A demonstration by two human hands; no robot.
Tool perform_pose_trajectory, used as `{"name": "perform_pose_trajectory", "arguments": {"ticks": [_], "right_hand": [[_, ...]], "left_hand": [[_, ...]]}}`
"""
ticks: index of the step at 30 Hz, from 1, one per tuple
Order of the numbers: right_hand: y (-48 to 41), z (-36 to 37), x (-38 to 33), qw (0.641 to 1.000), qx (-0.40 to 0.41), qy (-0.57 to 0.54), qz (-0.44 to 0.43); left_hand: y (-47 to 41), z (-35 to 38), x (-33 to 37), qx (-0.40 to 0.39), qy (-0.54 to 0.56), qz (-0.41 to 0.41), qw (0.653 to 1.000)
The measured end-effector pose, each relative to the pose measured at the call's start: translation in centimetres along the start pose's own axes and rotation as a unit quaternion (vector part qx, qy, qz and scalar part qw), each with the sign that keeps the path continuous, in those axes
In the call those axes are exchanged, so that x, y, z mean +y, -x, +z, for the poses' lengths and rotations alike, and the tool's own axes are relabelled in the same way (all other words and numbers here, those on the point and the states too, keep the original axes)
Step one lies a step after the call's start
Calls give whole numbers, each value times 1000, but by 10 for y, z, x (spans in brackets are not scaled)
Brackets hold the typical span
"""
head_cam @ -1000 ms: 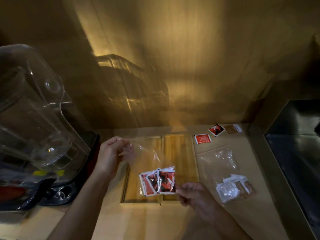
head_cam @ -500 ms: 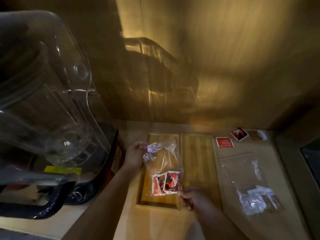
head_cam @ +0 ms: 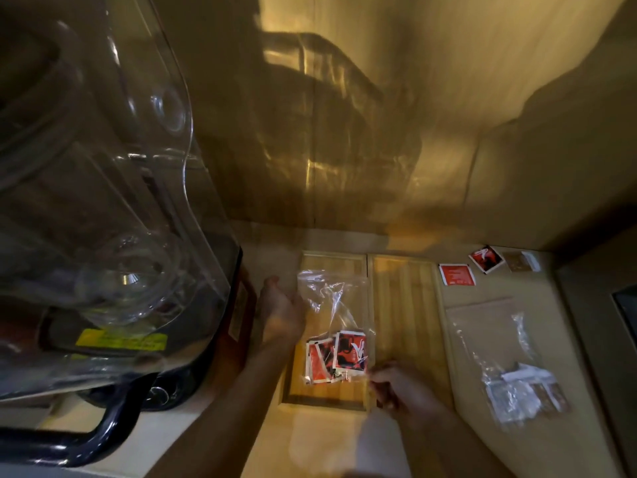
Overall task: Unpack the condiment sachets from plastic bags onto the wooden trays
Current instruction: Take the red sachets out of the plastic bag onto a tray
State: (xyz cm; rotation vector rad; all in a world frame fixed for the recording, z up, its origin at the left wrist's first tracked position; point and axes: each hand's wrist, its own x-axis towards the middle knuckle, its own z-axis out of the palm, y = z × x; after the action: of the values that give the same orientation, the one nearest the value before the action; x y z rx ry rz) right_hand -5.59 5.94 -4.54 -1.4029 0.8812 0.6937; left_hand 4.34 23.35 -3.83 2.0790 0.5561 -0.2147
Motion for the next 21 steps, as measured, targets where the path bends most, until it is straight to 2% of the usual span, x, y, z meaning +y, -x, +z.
{"name": "perform_pose_trajectory", "arguments": {"ticks": [2, 5, 7, 9, 11, 13, 16, 18, 21], "right_hand": [[-1, -1, 0, 1000, -4, -12, 4], [-2, -1, 0, 1000, -19, -24, 5], [-2, -1, 1, 999, -25, -32, 4], [-2, -1, 1, 999, -24, -40, 3], [-2, -1, 1, 999, -19, -41, 1], [-3, 0, 1, 999, -17, -33, 3], [-2, 1, 1, 1000, -18, -21, 2], [-2, 2, 2, 1000, -18, -16, -8], [1, 2, 1, 999, -22, -11, -25]], "left_hand": [[24, 0, -12, -12, -91, 57, 994], [64, 1, -35, -18, -224, 120, 967], [76, 1, -50, -29, -268, 152, 951], [81, 1, -63, -89, -326, 138, 931], [80, 0, -72, -96, -365, 143, 915], [78, 1, -74, -66, -376, 160, 910], [75, -2, -69, -75, -395, 169, 900], [74, -2, -71, -51, -389, 195, 899], [74, -4, -76, -30, -312, 218, 924]]}}
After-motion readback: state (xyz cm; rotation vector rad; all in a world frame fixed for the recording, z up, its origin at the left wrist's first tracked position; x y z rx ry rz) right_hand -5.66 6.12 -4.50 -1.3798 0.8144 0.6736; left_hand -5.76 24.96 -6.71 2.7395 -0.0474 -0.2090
